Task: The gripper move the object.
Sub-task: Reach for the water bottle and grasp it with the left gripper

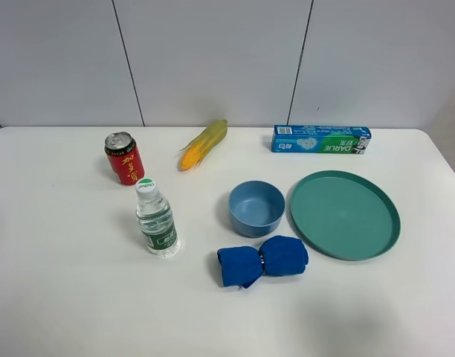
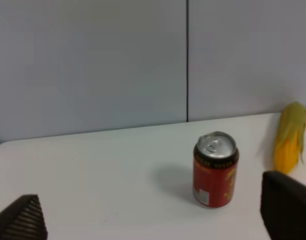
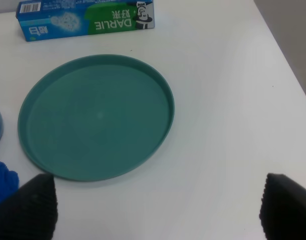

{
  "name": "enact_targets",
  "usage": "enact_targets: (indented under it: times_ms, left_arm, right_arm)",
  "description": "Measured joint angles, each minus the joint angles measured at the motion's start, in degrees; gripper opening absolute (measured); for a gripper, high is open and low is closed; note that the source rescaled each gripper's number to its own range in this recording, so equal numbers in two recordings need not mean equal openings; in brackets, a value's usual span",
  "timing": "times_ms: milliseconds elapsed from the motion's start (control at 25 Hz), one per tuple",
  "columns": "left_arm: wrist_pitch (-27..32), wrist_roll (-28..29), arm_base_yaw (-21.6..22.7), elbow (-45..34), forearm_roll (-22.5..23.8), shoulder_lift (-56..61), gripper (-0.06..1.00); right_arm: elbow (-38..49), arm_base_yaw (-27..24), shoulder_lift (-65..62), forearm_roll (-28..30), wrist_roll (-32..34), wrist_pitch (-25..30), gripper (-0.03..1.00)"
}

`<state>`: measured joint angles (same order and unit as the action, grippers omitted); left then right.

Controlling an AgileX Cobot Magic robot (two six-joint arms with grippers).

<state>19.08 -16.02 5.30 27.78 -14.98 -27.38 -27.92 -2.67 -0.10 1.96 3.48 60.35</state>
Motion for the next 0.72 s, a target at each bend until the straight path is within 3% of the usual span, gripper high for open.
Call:
enact_targets:
  times_ms: [240,360,720]
  left_arm:
    - [-4.96,-0.1,-0.02,-2.7,0.0,-5.34,0.71]
    - [-7.63,-0.1,-2.21,-2.7,0.0,-6.96,0.71]
    - [-20.6,-0.1,-18.97,-2.7,0.9,-17.36,0.7]
  right_arm:
    - [0.0,0.0,0.0,0.0,0.0,0.0,1.0]
    - [0.0,0.0,0.0,0.0,0.0,0.0,1.0]
    - [0.0,0.0,0.0,0.0,0.0,0.0,1.0]
